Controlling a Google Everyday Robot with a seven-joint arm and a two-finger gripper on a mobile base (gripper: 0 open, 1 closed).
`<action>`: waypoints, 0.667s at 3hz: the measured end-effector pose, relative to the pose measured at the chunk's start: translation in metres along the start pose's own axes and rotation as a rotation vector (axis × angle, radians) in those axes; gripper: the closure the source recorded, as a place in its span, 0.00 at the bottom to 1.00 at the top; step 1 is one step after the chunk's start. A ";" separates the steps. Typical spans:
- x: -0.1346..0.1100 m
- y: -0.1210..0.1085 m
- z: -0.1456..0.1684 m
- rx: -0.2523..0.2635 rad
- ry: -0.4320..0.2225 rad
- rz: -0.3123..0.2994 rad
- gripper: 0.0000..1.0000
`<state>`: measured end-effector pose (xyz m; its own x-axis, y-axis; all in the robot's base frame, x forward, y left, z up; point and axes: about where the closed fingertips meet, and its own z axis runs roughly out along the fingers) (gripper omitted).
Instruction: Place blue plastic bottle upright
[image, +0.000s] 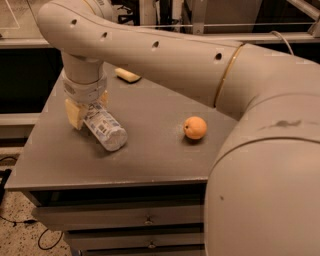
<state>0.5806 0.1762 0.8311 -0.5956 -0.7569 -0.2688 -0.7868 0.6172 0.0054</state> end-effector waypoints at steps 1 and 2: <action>-0.005 -0.006 -0.014 0.006 -0.047 0.002 0.70; -0.023 -0.015 -0.051 0.008 -0.170 -0.029 0.94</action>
Offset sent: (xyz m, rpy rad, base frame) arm 0.0337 -0.0037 0.1157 0.2519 -0.2433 0.0814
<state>0.5973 0.1733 0.8863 -0.5359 -0.7278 -0.4279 -0.8017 0.5976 -0.0126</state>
